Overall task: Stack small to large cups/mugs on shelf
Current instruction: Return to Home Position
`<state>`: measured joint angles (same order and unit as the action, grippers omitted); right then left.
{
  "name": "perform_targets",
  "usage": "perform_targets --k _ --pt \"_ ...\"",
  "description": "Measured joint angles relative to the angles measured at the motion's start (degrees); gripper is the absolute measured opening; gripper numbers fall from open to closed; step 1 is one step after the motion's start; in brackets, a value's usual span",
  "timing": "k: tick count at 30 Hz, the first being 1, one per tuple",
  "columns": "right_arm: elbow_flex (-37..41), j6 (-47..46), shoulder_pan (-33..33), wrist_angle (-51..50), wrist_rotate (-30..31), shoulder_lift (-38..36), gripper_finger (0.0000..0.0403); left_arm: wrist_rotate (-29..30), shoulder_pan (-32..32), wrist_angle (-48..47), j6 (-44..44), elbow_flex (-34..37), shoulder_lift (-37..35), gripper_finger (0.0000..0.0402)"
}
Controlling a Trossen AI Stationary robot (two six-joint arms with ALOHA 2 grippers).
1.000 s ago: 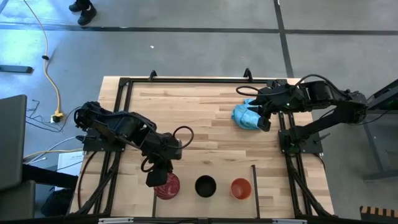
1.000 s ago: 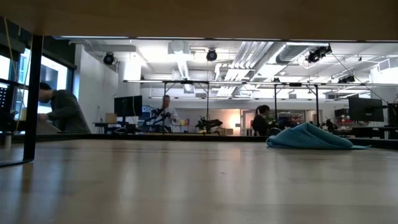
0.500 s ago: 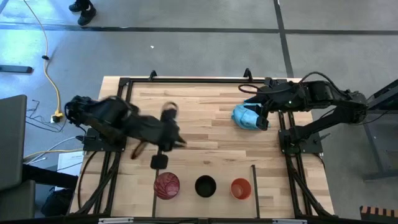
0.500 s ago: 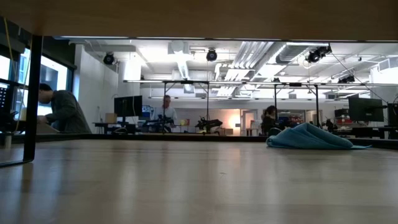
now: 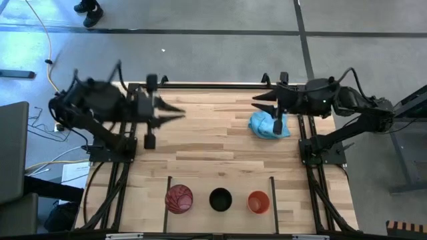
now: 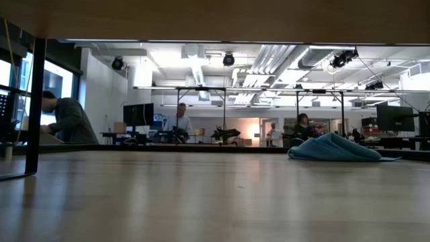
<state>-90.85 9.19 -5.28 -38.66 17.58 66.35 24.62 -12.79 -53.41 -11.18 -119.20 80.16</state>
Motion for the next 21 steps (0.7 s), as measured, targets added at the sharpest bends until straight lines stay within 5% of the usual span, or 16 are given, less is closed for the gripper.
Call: perform_targets --k 11,21 --pt "0.00 9.99 -0.01 14.37 -2.91 -0.08 0.0078 -14.16 11.78 1.40 -5.34 0.02 -3.98 0.0035" --pt "0.00 11.70 5.61 10.40 -4.45 -3.15 0.0078 -29.89 28.52 2.38 -7.02 3.84 -7.73 0.0035"
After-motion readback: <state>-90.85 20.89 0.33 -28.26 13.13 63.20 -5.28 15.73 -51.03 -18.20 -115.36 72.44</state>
